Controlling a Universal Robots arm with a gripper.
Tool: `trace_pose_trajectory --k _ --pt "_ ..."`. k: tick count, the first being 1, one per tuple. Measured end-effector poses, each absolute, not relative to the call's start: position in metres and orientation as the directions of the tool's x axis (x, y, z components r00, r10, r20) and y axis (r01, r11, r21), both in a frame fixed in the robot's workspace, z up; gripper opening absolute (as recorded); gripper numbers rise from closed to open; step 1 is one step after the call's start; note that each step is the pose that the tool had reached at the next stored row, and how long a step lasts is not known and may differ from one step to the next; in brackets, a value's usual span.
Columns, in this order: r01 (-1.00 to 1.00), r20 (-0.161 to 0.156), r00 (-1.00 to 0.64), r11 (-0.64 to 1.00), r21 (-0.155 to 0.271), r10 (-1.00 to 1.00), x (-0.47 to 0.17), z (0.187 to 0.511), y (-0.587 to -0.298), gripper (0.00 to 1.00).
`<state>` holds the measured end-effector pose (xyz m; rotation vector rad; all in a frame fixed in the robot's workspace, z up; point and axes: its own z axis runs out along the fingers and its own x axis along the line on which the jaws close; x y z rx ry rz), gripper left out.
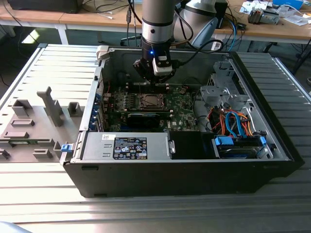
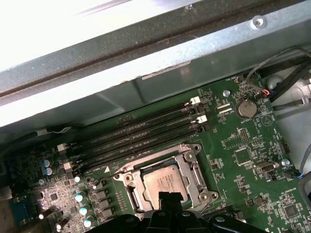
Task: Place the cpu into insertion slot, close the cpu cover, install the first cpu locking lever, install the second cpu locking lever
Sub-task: 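Install the first cpu locking lever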
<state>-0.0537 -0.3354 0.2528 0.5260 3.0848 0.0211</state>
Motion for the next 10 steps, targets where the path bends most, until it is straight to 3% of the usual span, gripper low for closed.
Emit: trace_pose_trajectory --k 10 --pt "0.319 -0.010 -0.948 0.948 0.015 0.319 -0.0537 0.2528 -0.3354 0.11"
